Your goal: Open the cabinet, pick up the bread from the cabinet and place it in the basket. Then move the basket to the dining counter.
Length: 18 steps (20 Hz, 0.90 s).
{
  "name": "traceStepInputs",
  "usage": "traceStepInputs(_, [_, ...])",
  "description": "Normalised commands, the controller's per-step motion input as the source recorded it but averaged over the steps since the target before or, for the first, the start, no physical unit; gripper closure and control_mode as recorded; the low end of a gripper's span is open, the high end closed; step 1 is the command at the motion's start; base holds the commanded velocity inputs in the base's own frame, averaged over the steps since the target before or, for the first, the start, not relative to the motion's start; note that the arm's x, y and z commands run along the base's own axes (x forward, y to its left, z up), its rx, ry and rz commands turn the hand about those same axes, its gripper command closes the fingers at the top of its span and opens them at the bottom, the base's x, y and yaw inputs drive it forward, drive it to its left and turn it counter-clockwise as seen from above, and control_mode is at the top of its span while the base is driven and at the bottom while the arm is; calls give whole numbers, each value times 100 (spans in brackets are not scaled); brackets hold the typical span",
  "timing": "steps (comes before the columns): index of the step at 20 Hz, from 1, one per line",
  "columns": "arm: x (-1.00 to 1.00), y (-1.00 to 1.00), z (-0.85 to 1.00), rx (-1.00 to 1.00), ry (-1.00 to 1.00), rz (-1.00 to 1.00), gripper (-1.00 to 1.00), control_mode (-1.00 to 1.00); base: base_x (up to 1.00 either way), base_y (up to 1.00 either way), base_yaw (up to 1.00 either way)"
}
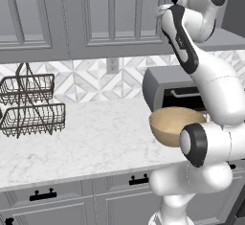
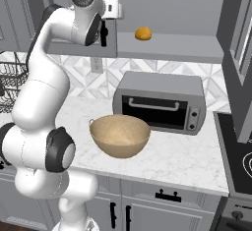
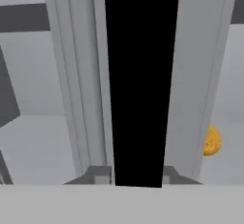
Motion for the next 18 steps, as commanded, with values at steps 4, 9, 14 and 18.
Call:
traceStepInputs(4, [100, 34, -50, 0, -7, 1, 100, -100, 0, 0, 0])
traceStepInputs(9, [23, 92, -9, 0, 2, 11, 100, -100, 0, 0, 0])
traceStepInputs(14, [-79, 100, 23, 0, 6, 15, 100, -100, 0, 0, 0])
traceStepInputs(18, [-100, 100, 4, 0, 1, 8, 100, -100, 0, 0, 0])
